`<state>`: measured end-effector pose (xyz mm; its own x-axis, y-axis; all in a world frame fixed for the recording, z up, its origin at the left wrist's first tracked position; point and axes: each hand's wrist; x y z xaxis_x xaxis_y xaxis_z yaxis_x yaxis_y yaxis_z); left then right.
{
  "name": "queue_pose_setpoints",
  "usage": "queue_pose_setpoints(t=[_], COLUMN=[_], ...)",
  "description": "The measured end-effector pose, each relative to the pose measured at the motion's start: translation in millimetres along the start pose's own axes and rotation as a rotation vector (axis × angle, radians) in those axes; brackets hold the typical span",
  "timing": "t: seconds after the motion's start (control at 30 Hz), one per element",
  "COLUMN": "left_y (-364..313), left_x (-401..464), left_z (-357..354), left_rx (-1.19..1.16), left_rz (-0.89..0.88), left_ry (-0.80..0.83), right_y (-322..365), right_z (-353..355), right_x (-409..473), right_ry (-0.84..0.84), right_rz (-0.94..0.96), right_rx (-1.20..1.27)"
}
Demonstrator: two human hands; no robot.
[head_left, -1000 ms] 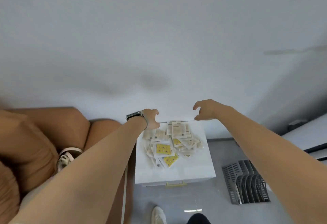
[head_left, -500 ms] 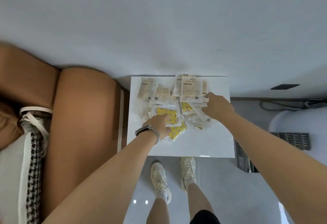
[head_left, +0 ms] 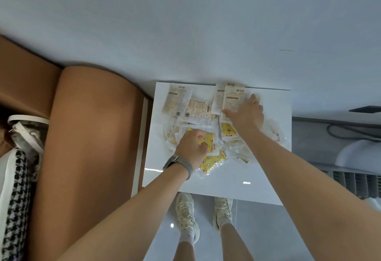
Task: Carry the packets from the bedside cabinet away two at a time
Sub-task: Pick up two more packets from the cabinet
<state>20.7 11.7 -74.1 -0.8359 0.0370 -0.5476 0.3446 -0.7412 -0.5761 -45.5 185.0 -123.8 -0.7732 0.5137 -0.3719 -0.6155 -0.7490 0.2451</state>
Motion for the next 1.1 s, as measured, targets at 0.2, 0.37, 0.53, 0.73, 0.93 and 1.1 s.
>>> queue_pose_setpoints(t=[0.2,0.37,0.53,0.73,0.93,1.1], left_y=[-23.5,-39.7,-58.7,-55.4,-29.0,-22.3], left_x=[5.5,16.0,31.0,43.0,47.1,39.4], left_z=[-17.1,-25.2,-16.6,-6.8,-7.6,-10.9], left_rx=[-0.175,-0.309,-0.559,-0.715,-0.665,-0.738], left_rz=[0.083,0.154,0.284,0.289,0.296,0.325], left_ry=[-0.044,-0.093,-0.064,-0.079,-0.161,-0.171], right_y=[6.9,6.0,-4.0,-24.6,-31.6,-28.8], right_z=[11.7,14.2,33.3,52.4,28.9,18.3], right_x=[17.6,14.7,-21.3,-27.5,24.9,31.8], right_ry=[0.109,-0.005,-0.007,0.224,0.119,0.071], right_rz=[-0.068,-0.003,-0.071,-0.008,-0.154,-0.116], right_rx=[0.017,0.071,0.746,0.824,0.149,-0.016])
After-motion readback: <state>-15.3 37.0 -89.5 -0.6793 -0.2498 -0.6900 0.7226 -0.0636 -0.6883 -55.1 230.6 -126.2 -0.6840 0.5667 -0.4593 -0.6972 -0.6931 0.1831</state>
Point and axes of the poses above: each hand's wrist, its own x-axis towards the middle knuckle, its own z-axis out of the back of the hand, y = z × x, and after that the axes turned 7 degrees about -y, right-handed
